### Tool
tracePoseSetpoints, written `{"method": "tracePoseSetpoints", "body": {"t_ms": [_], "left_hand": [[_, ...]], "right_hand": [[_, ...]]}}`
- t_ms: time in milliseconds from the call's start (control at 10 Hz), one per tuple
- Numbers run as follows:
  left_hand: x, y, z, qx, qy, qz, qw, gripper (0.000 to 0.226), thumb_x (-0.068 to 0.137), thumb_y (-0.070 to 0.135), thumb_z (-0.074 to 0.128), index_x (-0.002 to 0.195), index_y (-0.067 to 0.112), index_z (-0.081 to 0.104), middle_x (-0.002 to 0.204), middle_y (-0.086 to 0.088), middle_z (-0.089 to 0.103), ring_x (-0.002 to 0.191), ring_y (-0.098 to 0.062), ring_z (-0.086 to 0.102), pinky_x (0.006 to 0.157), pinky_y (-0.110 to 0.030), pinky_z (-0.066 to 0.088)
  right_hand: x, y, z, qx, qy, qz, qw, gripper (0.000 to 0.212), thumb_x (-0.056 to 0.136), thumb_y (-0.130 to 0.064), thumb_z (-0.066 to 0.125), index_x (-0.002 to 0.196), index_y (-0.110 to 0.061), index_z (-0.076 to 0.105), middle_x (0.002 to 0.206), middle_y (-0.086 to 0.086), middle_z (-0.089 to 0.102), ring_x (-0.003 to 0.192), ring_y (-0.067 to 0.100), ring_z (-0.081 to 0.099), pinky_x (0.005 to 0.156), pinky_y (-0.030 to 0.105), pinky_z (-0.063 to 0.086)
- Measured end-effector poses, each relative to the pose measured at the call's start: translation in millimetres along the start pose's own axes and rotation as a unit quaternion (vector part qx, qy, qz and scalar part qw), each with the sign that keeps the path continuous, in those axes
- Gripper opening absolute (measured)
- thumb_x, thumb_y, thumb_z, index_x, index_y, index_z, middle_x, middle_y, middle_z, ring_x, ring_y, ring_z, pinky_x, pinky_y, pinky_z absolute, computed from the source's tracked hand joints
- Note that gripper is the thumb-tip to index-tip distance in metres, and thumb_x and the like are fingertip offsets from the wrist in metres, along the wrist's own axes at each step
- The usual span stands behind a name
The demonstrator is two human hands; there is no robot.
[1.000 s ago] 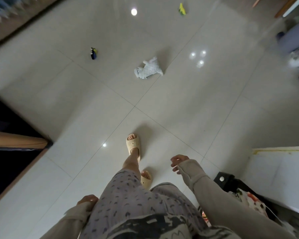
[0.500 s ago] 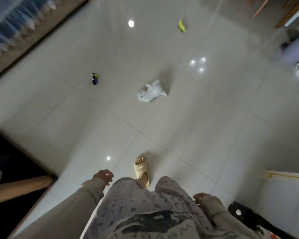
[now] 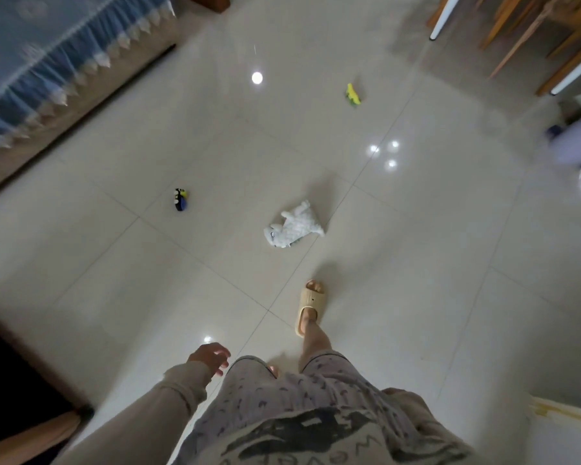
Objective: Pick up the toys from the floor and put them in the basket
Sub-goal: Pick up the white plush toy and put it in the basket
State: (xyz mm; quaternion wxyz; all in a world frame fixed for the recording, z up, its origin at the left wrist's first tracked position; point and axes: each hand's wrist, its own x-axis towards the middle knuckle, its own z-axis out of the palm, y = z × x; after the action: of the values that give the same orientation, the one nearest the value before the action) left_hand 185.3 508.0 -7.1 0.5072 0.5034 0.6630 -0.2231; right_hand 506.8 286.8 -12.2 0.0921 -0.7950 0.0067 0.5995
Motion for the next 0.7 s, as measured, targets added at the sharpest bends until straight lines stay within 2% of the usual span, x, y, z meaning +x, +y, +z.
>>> {"method": "tracePoseSetpoints", "body": {"t_ms": [100,200,300,400,500,600,700], "left_hand": [[6.5,8.9,8.9,0.017,-0.031,-0.053,0.998,0.024,0.092,0.006,0.046,0.071,0.012,0.057,0.079,-0.011,0.061,0.070,-0.023,0.058,0.052,-0.021,0.043],[12.2,31.9,7.4,0.026,-0.048,-0.080,0.995,0.025,0.096,0.018,0.042,0.103,0.014,0.066,0.125,-0.009,0.059,0.117,-0.019,0.054,0.086,-0.013,0.046],[17.1,71.6,-5.0,0.039,-0.057,-0.097,0.993,0.035,0.094,0.020,0.042,0.123,0.012,0.059,0.141,-0.007,0.052,0.129,-0.022,0.050,0.105,-0.023,0.040],[33.2,111.5,-24.5,0.002,-0.033,-0.083,0.996,0.031,0.092,0.016,0.047,0.117,0.008,0.063,0.130,-0.013,0.061,0.120,-0.027,0.058,0.101,-0.030,0.046],[46.6,147.6,-43.1,-0.040,-0.012,-0.064,0.997,0.020,0.091,0.012,0.046,0.087,0.016,0.065,0.090,-0.007,0.068,0.090,-0.028,0.068,0.077,-0.026,0.048],[62.8,176.2,-58.7,-0.027,-0.013,-0.051,0.998,0.019,0.090,0.013,0.044,0.080,0.021,0.058,0.073,0.002,0.061,0.070,-0.020,0.060,0.070,-0.022,0.045],[77.6,199.0,-70.3,0.011,-0.036,-0.049,0.998,0.026,0.091,0.013,0.042,0.105,0.014,0.063,0.098,-0.007,0.067,0.087,-0.022,0.062,0.089,-0.028,0.048]], "right_hand": [[-14.1,-99.7,-28.6,-0.061,-0.016,-0.025,0.998,0.024,0.087,-0.020,0.055,0.102,-0.007,0.069,0.103,0.011,0.069,0.089,0.023,0.063,0.082,0.032,0.050],[12.9,-169.0,-54.1,0.014,0.025,-0.063,0.998,0.016,0.090,-0.012,0.053,0.090,-0.001,0.064,0.080,0.014,0.063,0.068,0.027,0.058,0.062,0.033,0.048],[31.7,-222.5,-75.0,0.011,0.018,-0.095,0.995,0.015,0.092,-0.010,0.049,0.084,-0.005,0.061,0.075,0.012,0.060,0.061,0.024,0.055,0.054,0.028,0.045],[51.5,-256.8,-89.4,-0.057,0.019,-0.101,0.993,0.019,0.092,-0.014,0.049,0.078,-0.011,0.060,0.074,0.010,0.062,0.061,0.022,0.058,0.055,0.027,0.046],[67.4,-271.0,-98.4,-0.155,0.031,-0.098,0.983,0.021,0.089,-0.020,0.050,0.071,-0.018,0.061,0.074,0.006,0.067,0.063,0.021,0.063,0.063,0.029,0.048],[78.0,-283.3,-102.9,-0.171,0.035,-0.094,0.980,0.019,0.088,-0.022,0.051,0.073,-0.020,0.062,0.075,0.005,0.069,0.066,0.021,0.067,0.066,0.031,0.049],[82.5,-295.6,-98.3,-0.141,0.023,-0.088,0.986,0.017,0.090,-0.018,0.051,0.076,-0.019,0.060,0.073,0.005,0.067,0.063,0.020,0.064,0.063,0.030,0.048]]}}
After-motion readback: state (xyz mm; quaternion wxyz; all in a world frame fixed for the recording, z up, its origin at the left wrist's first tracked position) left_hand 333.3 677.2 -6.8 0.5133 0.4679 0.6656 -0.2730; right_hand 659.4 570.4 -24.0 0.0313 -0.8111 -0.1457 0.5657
